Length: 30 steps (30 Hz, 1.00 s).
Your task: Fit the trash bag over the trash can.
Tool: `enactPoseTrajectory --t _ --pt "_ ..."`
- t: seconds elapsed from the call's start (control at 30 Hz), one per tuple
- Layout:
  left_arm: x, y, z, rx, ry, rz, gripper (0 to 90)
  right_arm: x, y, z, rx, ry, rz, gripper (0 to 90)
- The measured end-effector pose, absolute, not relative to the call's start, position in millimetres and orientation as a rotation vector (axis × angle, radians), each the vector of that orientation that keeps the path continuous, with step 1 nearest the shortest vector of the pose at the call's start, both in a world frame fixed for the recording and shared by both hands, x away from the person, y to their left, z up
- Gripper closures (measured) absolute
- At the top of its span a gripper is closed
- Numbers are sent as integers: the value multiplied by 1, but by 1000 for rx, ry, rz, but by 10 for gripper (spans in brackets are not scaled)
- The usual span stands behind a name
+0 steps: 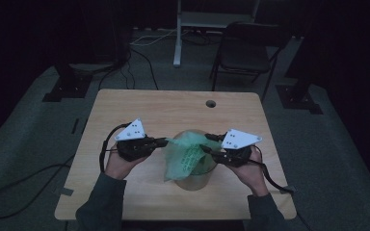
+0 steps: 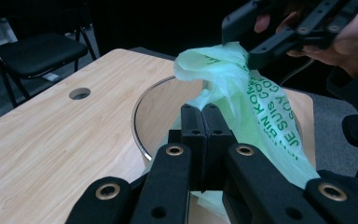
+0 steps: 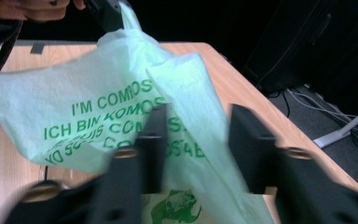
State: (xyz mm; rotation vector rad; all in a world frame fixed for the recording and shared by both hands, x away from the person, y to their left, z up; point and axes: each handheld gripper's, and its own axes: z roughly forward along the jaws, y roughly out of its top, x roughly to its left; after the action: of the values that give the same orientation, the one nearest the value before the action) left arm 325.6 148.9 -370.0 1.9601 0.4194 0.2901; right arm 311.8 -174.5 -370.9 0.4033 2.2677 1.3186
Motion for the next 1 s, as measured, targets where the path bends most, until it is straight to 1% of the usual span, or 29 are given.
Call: enactPoseTrajectory --t 0.07,0.13,0.17,0.6,0.93,0.97,1.0 --pt "326 149 -370 1961 422 291 898 312 -176 -371 415 2270 1315 816" --pt "326 150 -370 1961 425 293 898 313 -178 -370 431 2256 1314 880" --pt "326 150 -371 1960 427 292 898 313 -180 -370 444 2247 1315 891" --pt "332 154 -376 1967 474 294 898 314 -217 -377 613 2180 1310 897" --pt "335 152 -386 1995 496 271 898 317 -235 -393 693 2195 1307 896" --pt "335 151 -386 1996 492 268 898 317 -235 -394 697 2204 1303 891" --pt "334 150 -385 1994 491 268 898 317 -235 -394 700 2204 1299 850"
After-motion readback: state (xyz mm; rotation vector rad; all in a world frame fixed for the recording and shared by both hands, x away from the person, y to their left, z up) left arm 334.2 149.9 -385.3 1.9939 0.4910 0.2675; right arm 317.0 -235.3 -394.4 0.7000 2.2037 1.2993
